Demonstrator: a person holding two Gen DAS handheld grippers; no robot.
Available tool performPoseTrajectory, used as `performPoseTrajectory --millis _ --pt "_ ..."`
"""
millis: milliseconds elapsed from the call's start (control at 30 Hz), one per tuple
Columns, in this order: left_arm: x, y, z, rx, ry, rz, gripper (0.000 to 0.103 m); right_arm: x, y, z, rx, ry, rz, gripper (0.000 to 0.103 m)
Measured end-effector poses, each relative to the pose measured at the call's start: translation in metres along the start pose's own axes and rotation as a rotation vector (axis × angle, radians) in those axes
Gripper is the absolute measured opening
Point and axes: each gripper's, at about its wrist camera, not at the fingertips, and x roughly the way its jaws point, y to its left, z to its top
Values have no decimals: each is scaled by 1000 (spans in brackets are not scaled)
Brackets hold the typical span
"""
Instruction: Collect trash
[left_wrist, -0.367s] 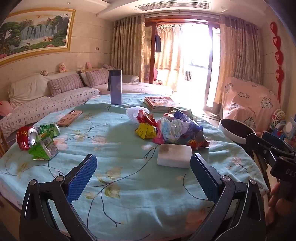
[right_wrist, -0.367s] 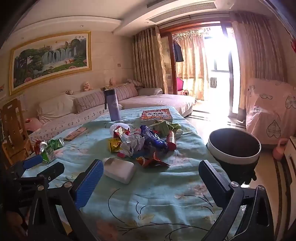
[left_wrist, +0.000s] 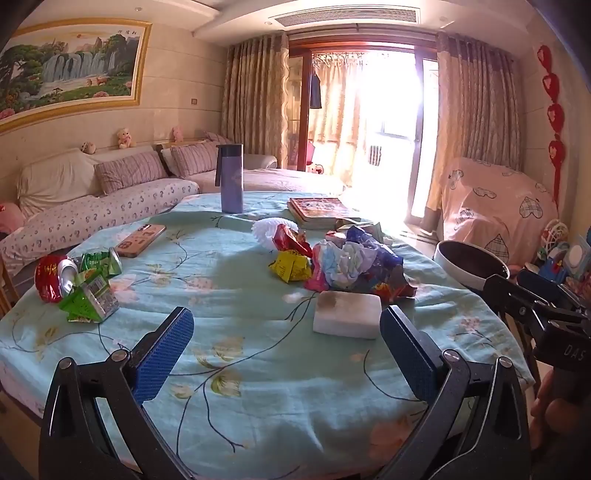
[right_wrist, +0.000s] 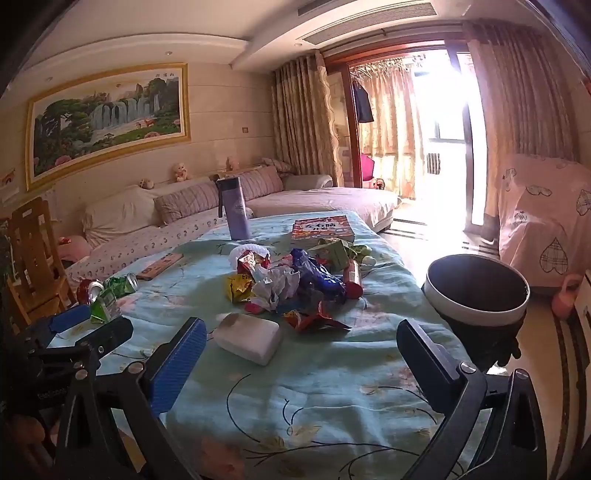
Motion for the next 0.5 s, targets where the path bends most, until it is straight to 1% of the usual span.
performPoseTrajectory --millis 267,500 --pt "0 -2 0 14 3 -2 103 0 -2 1 20 5 5 103" --pt "-1 1 1 6 5 7 103 0 -2 2 25 4 13 103"
